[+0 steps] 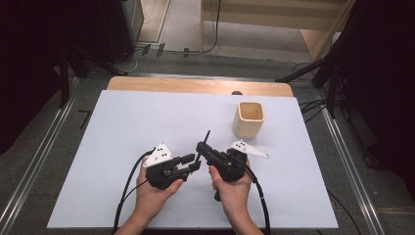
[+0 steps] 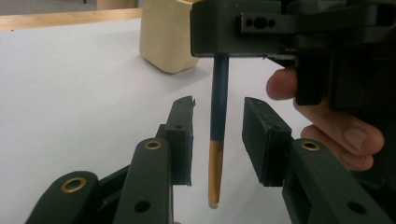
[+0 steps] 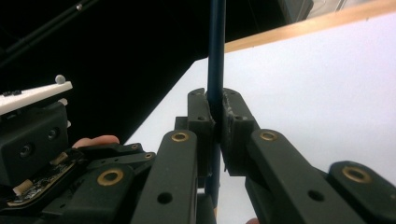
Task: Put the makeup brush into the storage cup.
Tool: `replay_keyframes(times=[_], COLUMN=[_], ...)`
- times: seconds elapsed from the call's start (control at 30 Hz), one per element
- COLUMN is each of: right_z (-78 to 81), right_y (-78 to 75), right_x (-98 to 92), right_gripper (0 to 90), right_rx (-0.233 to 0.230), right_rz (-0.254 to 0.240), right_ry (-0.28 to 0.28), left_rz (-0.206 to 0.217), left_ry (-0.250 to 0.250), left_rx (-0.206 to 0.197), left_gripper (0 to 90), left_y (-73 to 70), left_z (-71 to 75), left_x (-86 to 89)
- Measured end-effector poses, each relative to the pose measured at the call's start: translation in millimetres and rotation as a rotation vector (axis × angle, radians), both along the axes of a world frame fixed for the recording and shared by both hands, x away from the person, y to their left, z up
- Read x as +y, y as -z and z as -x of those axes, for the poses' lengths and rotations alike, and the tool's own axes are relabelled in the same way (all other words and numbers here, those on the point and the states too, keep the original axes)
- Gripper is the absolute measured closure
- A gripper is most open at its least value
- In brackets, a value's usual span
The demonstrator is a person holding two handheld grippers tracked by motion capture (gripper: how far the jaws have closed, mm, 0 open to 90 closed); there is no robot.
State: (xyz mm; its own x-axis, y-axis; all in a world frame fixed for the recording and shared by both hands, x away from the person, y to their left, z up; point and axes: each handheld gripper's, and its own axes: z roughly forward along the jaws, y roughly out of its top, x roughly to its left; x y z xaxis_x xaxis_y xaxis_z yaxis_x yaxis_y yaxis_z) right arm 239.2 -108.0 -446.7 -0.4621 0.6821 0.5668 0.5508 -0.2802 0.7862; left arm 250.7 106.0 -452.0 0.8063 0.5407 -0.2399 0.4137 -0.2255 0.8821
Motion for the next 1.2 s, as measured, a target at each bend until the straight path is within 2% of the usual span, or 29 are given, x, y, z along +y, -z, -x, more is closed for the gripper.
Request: replay_keyframes(times=[0.03,0.07,0.1,0.13,0.17,0.23,0.27,0.3,0.33,0.4,0.43,0.53,0.57,0.73,0.77,0.9,1.0,1.1,1.17,1.2], right_z=[0.0,1.4,1.9,1.9,3.3,4.1,5.9,6.9,6.9,8.2,8.8,8.0,7.1,5.5,5.7,6.0,5.8,6.2,5.8,5.5], right_y=[0.0,-1.3,-1.8,-1.8,-3.4,-4.2,-5.8,-6.5,-6.5,-7.2,-6.8,-6.4,-4.2,-0.2,0.8,2.0,2.3,2.1,1.7,0.6], right_x=[0.0,1.3,2.0,2.0,4.1,5.3,7.3,8.4,8.4,10.2,10.5,11.7,13.3,15.7,16.0,16.8,16.7,16.5,14.9,12.3], right_gripper=[84.9,84.8,84.9,84.9,84.8,84.9,84.8,84.9,84.9,84.7,82.8,76.8,76.2,77.9,81.7,82.8,82.8,83.7,83.9,83.9], right_rx=[0.0,-0.028,-0.043,-0.043,-0.067,-0.082,-0.1,-0.105,-0.105,-0.113,-0.12,-0.107,-0.086,-0.05,-0.046,-0.044,-0.039,-0.046,-0.045,-0.051], right_rz=[0.0,0.034,0.051,0.051,0.087,0.102,0.119,0.123,0.123,0.14,0.125,0.115,0.117,0.099,0.098,0.105,0.091,0.11,0.109,0.112], right_ry=[0.0,0.006,0.009,0.009,0.007,0.008,0.005,0.004,0.004,0.009,0.016,0.018,0.007,-0.013,-0.01,-0.006,-0.006,-0.003,-0.007,0.004], left_rz=[-0.015,-0.023,-0.05,-0.05,-0.066,-0.074,-0.086,-0.09,-0.097,-0.111,-0.093,-0.084,-0.08,-0.08,-0.083,-0.088,-0.085,-0.079,-0.075,-0.093], left_ry=[0.001,-0.001,-0.009,-0.009,-0.011,-0.013,-0.01,-0.007,-0.001,-0.008,-0.005,-0.012,-0.012,-0.015,-0.013,-0.016,-0.018,-0.011,-0.008,0.009], left_rx=[-0.003,-0.002,-0.003,-0.003,0.0,0.002,0.013,0.018,0.016,-0.007,-0.005,-0.014,-0.015,-0.014,-0.014,-0.018,-0.019,-0.011,0.0,0.019], left_gripper=[64.8,65.2,66.8,68.5,70.7,73.2,79.9,83.6,83.6,84.9,85.1,85.1,85.1,85.1,85.1,85.2,85.1,84.8,82.2,74.0], left_y=[0.3,1.2,3.0,3.0,4.5,5.1,5.1,5.4,5.4,4.2,3.3,1.9,1.5,1.9,2.1,3.3,3.1,3.5,3.7,4.9], left_z=[0.2,0.2,0.3,0.3,0.1,0.0,-0.1,-0.1,0.4,2.9,2.9,2.9,2.3,2.0,1.9,1.7,1.9,1.3,0.1,-2.3], left_x=[-1.1,-2.8,-5.6,-5.6,-7.7,-8.7,-9.1,-9.7,-10.3,-11.4,-10.1,-8.6,-7.4,-7.1,-7.2,-7.7,-8.1,-7.4,-7.0,-6.7])
